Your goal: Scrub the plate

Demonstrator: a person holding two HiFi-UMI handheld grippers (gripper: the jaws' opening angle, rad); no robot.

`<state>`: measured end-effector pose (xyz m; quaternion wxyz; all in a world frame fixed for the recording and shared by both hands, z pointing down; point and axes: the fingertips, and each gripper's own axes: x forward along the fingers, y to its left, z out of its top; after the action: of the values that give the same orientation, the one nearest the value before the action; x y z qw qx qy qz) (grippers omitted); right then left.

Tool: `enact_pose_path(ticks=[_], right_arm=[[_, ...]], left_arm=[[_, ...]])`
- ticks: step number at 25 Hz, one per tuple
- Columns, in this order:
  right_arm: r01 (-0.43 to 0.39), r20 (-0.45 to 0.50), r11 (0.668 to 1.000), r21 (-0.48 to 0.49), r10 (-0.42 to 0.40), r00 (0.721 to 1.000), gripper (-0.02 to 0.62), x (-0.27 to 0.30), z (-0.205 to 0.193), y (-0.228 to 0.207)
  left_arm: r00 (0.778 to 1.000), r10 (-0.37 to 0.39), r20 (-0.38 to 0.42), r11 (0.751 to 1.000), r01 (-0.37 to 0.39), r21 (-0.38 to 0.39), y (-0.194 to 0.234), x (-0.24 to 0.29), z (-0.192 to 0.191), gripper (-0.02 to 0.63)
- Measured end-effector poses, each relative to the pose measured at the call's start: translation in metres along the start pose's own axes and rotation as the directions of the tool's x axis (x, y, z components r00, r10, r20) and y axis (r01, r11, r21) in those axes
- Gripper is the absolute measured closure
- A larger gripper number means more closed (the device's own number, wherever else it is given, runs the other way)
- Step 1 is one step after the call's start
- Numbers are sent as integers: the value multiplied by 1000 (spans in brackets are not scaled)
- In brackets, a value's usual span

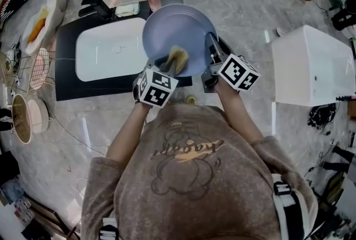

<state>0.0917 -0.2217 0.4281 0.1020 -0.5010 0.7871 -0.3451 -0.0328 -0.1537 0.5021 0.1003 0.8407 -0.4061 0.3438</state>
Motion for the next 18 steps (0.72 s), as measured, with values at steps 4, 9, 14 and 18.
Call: enact_pose_path(ticks=[4,9,14,18], right_arm=[[-7,-17,1000,3,7,1000,553,1,-8,3],[-20,-40,1000,-9,19,999,554,1,-16,9],[-41,-64,998,-43,39,997,554,-2,-27,17],[-54,-82,998,-43,50,995,555,-2,-34,19]], left_arm=[[999,-49,11,999,49,20,-25,4,9,542],[997,-66,34,998,66,7,-33,4,18,543],[997,-49,61,999,49,3,-30,0,28,541],[996,-27,83,999,29,-18,-17,-2,34,541]])
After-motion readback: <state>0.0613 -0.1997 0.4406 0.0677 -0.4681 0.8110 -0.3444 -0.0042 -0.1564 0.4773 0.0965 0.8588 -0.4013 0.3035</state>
